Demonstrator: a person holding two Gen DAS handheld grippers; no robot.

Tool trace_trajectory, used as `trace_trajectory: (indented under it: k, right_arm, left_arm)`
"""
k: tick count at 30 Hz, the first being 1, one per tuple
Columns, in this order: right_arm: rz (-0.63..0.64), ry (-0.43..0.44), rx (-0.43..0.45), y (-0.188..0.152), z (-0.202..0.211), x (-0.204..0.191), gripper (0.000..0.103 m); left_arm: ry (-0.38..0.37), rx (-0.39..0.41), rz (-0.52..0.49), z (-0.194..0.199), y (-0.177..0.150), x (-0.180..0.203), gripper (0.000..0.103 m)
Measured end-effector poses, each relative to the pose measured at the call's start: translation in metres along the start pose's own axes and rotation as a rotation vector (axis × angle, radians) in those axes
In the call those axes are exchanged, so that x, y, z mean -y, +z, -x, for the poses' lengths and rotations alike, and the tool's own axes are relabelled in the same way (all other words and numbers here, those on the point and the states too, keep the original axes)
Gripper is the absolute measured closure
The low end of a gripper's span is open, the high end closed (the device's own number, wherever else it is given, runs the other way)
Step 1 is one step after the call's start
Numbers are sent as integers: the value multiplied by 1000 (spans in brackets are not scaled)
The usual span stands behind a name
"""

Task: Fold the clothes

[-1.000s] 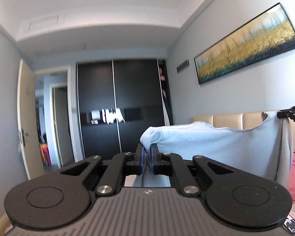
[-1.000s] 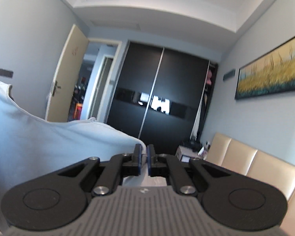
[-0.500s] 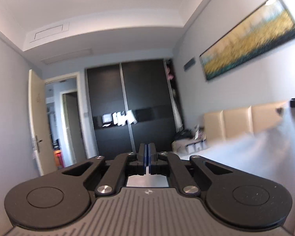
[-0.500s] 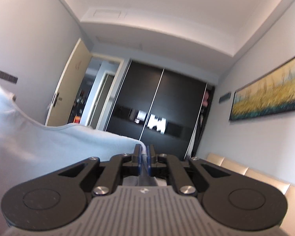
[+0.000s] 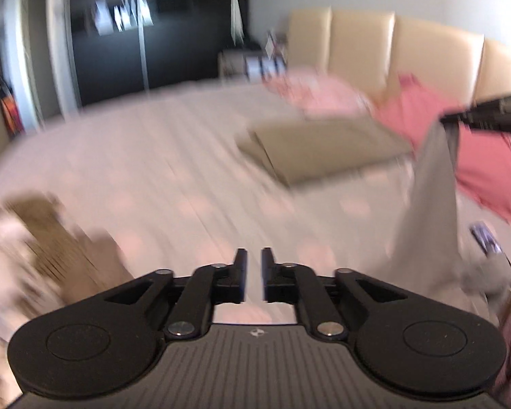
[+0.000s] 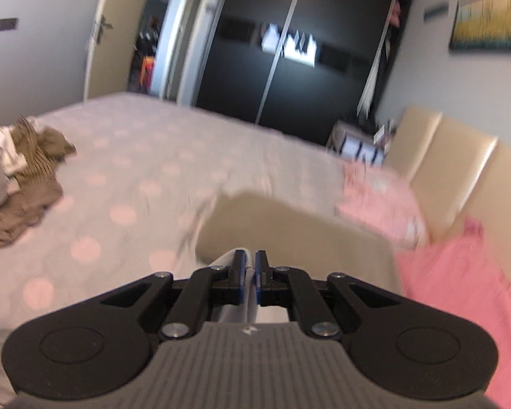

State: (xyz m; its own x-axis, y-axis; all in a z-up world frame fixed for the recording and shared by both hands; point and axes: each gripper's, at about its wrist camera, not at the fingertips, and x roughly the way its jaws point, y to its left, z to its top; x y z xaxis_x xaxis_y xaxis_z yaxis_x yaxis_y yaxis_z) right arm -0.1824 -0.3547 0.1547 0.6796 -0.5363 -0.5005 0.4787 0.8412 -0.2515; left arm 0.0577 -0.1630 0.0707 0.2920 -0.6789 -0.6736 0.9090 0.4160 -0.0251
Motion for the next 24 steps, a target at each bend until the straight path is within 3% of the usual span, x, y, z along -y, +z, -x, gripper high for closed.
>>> trace_trajectory:
  k: [3, 6, 15, 18, 23, 24]
  right_arm:
    - [-33, -9, -48, -23, -28, 3, 96]
    - [-73, -8, -70, -35, -49, 18, 96]
    - [-114, -3, -110, -48, -86, 47, 96]
    - [-126, -9, -124, -54, -91, 56, 96]
    - [-142, -20, -152, -64, -99, 65, 96]
    - [-144, -21, -160, -66, -101, 67, 96]
  left_arm:
    - [-61, -89, 6, -50, -19, 6, 81]
    - [-134, -152, 17, -90, -44, 8, 63]
    - [-249, -264, 35, -175, -73, 31, 62]
    - [-266, -305, 21, -190, -78, 38, 72]
    - [-249, -300, -8, -188, -77, 44, 98]
    - [-237, -297, -8, -187, -77, 44, 100]
